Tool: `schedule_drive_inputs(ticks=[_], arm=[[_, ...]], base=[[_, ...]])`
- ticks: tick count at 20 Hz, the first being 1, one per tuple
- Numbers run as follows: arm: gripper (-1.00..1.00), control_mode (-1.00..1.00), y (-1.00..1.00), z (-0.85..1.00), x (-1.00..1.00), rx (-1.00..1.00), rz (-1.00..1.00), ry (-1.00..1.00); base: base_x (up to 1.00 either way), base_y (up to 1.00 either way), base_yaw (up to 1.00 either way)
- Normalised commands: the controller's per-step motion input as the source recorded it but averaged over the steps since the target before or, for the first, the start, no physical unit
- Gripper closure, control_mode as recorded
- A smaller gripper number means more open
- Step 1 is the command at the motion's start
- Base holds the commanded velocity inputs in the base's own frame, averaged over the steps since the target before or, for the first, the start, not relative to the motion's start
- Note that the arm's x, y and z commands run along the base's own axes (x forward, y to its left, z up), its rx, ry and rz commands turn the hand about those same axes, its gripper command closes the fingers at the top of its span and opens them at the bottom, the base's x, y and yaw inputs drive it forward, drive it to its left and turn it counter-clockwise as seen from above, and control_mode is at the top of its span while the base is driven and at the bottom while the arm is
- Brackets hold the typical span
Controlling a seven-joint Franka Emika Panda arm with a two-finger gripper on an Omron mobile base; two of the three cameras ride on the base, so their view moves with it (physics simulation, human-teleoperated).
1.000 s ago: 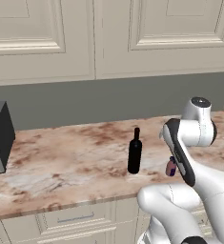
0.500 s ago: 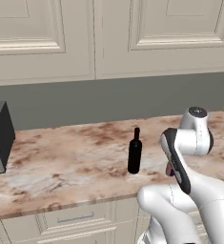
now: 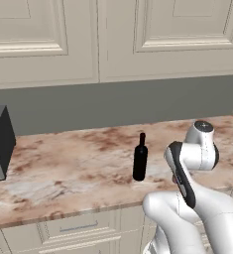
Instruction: There is a wine glass and glass cup on the dining counter. Place the wine bottle next to the wine glass and the juice bottle next to the glass cup.
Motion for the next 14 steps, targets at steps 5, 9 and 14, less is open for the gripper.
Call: schedule_drive_inputs(ticks=[5,9,14], arm=[[-1.0,-1.0,-0.01,-0.22,0.11,0.08,0.0,0.0],[-1.0,-1.0,0.0,-0.13,0.09,0.0,0.0,-0.01],[-1.0,-1.0,0.0,-0.03,0.12,0.0,0.0,0.0]], base=[[0.0,0.0,0.0],[0.0,0.0,0.0],[0.0,0.0,0.0]])
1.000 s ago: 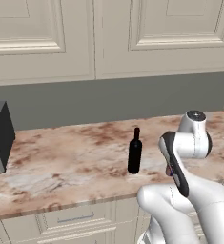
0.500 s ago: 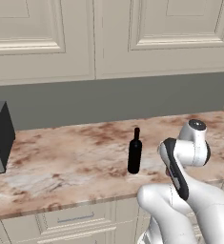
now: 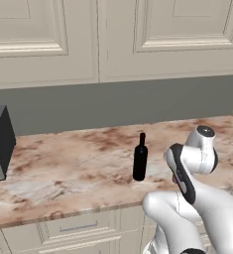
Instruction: There is a wine glass and glass cup on the dining counter. Place the wine bottle next to the wine glass and the juice bottle next to the glass cup.
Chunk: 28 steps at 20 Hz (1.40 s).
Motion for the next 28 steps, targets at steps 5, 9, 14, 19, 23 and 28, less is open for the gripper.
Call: schedule_drive_inputs(ticks=[5,9,14,19,23,28], arm=[[-1.0,-1.0,0.01,-0.05,0.12,0.0,0.0,0.0],[-1.0,-1.0,0.04,-0.12,0.05,0.0,0.0,0.0],[-1.0,-1.0,0.0,-0.11,0.01,0.0,0.0,0.0],[-1.0,-1.0,0.0,-0.15,0.0,0.0,0.0,0.0],[-1.0,-1.0,0.04,-0.14,0.0,0.0,-0.01,0.0],[1.0,-1.0,0.1,-0.18,0.0,0.0,-0.02,0.02]], base=[[0.0,0.0,0.0],[0.0,0.0,0.0],[0.0,0.0,0.0],[0.0,0.0,0.0],[0.0,0.0,0.0],[0.0,0.0,0.0]])
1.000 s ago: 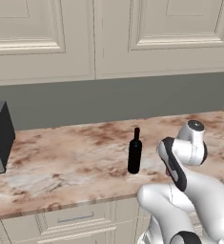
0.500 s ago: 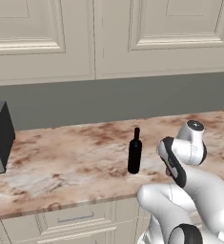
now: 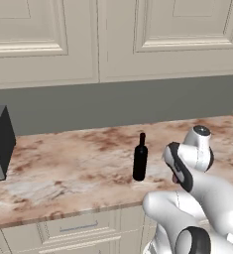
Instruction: There is a wine glass and glass cup on the dining counter. Place the wine bottle next to the wine glass and the juice bottle next to the glass cup.
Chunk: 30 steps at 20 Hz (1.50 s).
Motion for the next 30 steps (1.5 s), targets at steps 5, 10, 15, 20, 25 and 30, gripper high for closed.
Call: schedule_drive_inputs(ticks=[5,10,15,20,25,30], arm=[[1.0,-1.0,0.07,-0.16,0.0,0.0,-0.02,0.03],[1.0,-1.0,0.02,0.07,-0.05,0.0,-0.02,0.05],[1.0,-1.0,0.02,0.46,-0.12,-0.01,0.0,0.04],[1.0,-1.0,0.03,0.46,-0.32,-0.06,0.02,-0.01],[1.0,-1.0,0.02,0.37,-0.24,-0.02,0.01,0.0],[1.0,-1.0,0.02,0.33,-0.25,0.0,0.02,-0.03]], base=[[0.0,0.0,0.0],[0.0,0.0,0.0],[0.0,0.0,0.0],[0.0,0.0,0.0],[0.0,0.0,0.0],[0.0,0.0,0.0]])
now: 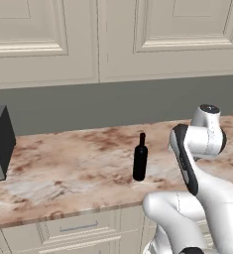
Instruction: There is a wine glass and glass cup on the dining counter. Place the wine bottle next to the wine glass and the juice bottle next to the glass cup.
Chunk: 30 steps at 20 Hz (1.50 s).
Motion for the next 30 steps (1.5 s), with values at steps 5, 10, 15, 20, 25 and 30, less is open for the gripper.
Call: schedule_drive_inputs(ticks=[5,10,15,20,25,30], arm=[[1.0,-1.0,0.17,0.25,-0.2,0.0,0.03,-0.09],[1.0,-1.0,0.23,0.22,-0.13,0.0,0.0,-0.04],[1.0,-1.0,0.01,0.05,-0.08,0.0,0.0,-0.05],[1.0,1.0,0.0,0.0,0.0,0.0,0.0,-0.01],[1.0,1.0,0.0,0.0,0.0,0.0,0.0,0.0],[1.0,1.0,0.0,0.0,0.0,0.0,0.0,0.0]], base=[[0.0,0.0,0.0],[0.0,0.0,0.0],[0.0,0.0,0.0],[0.0,0.0,0.0],[-0.38,0.05,0.05],[-0.44,0.14,0.35]])
